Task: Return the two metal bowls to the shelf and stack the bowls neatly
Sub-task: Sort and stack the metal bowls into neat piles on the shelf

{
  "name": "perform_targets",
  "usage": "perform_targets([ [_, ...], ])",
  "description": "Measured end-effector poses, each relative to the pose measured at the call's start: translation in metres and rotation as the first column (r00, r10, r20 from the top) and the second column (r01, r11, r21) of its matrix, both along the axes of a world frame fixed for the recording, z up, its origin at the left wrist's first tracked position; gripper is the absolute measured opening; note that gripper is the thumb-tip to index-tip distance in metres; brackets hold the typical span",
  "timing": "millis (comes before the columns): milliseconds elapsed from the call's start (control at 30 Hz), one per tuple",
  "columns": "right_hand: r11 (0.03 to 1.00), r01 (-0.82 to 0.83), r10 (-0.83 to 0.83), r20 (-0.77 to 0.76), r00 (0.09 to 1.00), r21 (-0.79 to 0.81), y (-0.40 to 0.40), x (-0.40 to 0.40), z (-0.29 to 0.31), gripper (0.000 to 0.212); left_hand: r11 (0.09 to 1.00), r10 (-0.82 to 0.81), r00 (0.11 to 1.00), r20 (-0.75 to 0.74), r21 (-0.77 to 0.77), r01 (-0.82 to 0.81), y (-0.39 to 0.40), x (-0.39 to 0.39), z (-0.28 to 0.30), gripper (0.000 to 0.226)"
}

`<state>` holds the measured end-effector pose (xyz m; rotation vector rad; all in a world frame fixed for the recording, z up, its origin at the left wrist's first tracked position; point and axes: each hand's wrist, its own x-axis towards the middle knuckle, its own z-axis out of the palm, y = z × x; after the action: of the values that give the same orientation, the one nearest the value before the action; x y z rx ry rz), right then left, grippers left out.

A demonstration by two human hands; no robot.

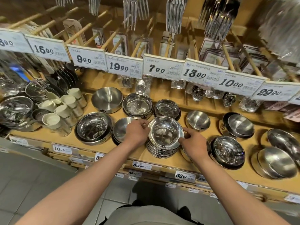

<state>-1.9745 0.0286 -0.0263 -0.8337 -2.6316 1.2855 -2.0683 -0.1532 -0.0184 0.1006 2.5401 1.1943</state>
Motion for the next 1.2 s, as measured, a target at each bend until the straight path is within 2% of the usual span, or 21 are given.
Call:
perform_targets([
  [67, 1.000, 0.016, -0.016, 0.003, 1.000, -0.002, 0.000, 0.000, 0.000, 0.018, 0.999, -0.021, 0.999, -0.038, -0.039, 0.019, 0.000, 0.000, 0.000, 0.017],
  [267, 1.000, 0.013, -0.014, 0.030, 0.999, 0.011, -0.003, 0.003, 0.003, 0.013, 0.998, -0.034, 0.995, -0.091, -0.061, 0.029, 0.002, -0.005, 0.003, 0.026],
  [367, 1.000, 0.004, -0.005, 0.038, 0.999, 0.028, -0.004, 0.003, 0.004, 0.029, 0.997, -0.051, 0.996, -0.070, -0.066, 0.047, 0.002, -0.006, -0.001, 0.028],
  [500, 1.000, 0.008, -0.009, 0.079, 0.997, 0.013, -0.003, 0.005, 0.004, 0.021, 0.997, -0.055, 0.997, -0.049, -0.051, 0.053, 0.000, -0.006, -0.004, 0.031],
  [600, 0.999, 0.032, -0.030, 0.103, 0.994, -0.018, -0.004, 0.009, 0.008, 0.039, 0.999, -0.039, 0.999, 0.030, 0.038, 0.038, -0.012, -0.003, 0.001, 0.032],
  [700, 0.996, 0.082, -0.078, 0.071, 0.994, -0.044, -0.002, 0.019, 0.019, 0.047, 0.987, 0.023, 0.999, 0.048, 0.157, -0.030, -0.049, -0.002, 0.011, 0.015],
  [833, 0.991, 0.087, -0.090, -0.023, 0.996, -0.103, -0.001, 0.042, 0.034, 0.032, 0.949, 0.187, 0.979, 0.083, 0.241, -0.202, -0.116, -0.008, 0.021, 0.020],
  [933, 0.987, 0.062, -0.068, -0.035, 0.997, -0.151, -0.005, 0.054, 0.035, 0.025, 0.931, 0.292, 0.955, 0.062, 0.212, -0.298, -0.146, -0.007, 0.015, 0.014],
  [1100, 0.970, 0.097, -0.105, -0.023, 0.994, -0.221, -0.010, 0.055, 0.031, 0.035, 0.885, 0.304, 0.936, 0.175, 0.311, -0.346, -0.147, 0.008, 0.002, 0.011],
  [1200, 0.954, 0.087, -0.100, -0.031, 0.994, -0.288, -0.011, 0.055, 0.029, 0.021, 0.883, 0.311, 0.931, 0.190, 0.304, -0.357, -0.147, 0.017, -0.005, 0.010],
])
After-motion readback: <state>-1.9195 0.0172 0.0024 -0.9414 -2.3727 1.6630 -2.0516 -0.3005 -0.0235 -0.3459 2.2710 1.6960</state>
